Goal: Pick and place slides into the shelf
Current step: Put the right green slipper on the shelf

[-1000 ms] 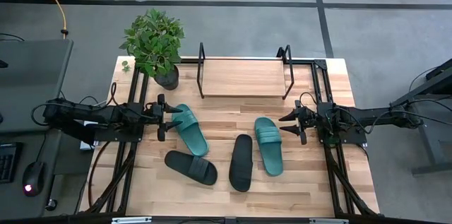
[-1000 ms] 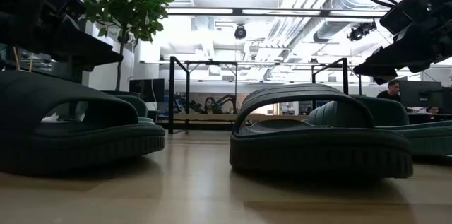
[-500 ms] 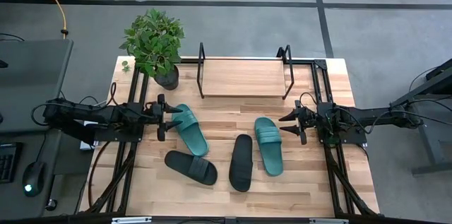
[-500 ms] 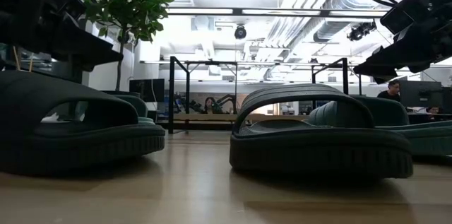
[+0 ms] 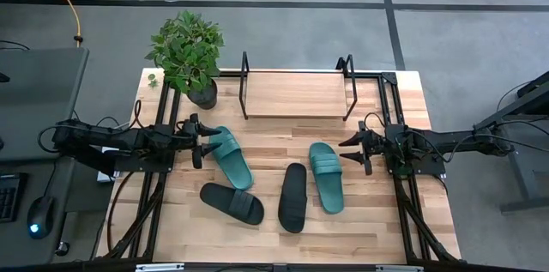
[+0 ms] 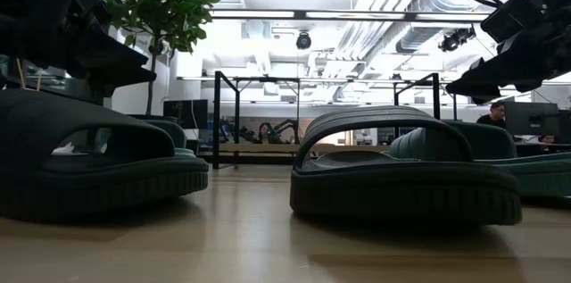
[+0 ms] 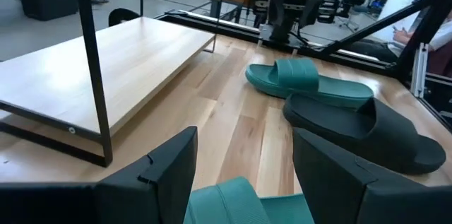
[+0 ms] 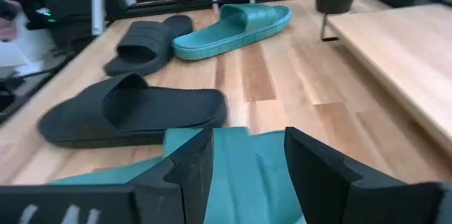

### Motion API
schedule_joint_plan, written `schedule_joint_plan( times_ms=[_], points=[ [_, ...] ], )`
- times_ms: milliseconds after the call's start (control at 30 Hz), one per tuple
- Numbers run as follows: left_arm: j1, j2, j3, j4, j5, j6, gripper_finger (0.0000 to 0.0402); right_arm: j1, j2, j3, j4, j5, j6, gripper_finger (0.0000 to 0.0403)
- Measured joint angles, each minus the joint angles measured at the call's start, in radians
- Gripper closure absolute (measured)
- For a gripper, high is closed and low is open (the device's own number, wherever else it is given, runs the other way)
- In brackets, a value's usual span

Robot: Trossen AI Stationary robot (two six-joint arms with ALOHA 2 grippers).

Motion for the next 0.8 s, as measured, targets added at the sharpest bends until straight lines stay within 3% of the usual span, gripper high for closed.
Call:
schedule_joint_plan(
  times_ms=[500,800],
  points=[
    [0.0,0.0,0.0,0.039,0.003,-0.078,0.0186,0.0,0.0,0.0,0.07,0.024,0.091,0.0237],
    [0.0,0.0,0.0,0.267,0.01,-0.049,0.0186,0.0,0.0,0.0,0.182,0.025,0.162,0.0237]
  ],
)
